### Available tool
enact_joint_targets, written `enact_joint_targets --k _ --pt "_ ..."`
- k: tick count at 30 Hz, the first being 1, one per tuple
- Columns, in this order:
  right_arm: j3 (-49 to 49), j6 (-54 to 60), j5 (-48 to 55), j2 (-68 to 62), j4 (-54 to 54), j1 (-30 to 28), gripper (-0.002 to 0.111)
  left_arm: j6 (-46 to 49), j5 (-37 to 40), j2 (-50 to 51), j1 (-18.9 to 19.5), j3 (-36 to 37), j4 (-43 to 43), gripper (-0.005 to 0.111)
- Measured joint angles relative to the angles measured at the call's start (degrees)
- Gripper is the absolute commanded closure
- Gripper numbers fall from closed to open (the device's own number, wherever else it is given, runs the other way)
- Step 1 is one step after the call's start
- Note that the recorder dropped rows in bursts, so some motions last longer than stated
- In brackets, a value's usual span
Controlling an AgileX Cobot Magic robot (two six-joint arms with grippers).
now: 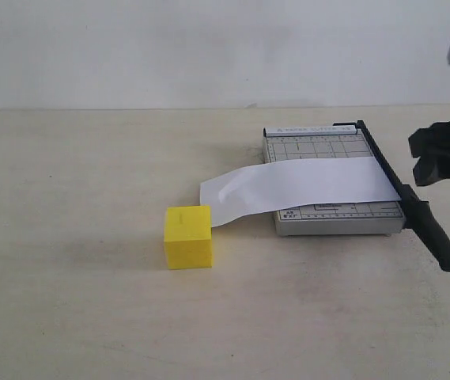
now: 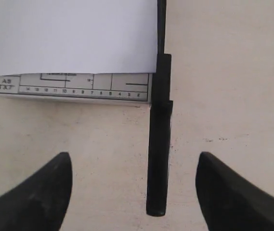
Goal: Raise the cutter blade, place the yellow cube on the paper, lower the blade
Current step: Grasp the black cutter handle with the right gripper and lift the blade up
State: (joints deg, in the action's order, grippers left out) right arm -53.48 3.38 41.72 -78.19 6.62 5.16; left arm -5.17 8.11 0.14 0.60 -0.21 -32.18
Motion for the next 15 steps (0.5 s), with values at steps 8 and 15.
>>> enact_joint_targets --k 8,15 --pt "-6.12 1.92 6.5 -18.44 -4.29 0.0 0.039 -0.04 0.48 0.0 0.0 0.0 0.0 0.102" --pt "-6.39 1.92 3.88 -22.9 -4.89 0.0 0.04 -0.04 0.48 0.0 0.0 0.0 0.0 0.102"
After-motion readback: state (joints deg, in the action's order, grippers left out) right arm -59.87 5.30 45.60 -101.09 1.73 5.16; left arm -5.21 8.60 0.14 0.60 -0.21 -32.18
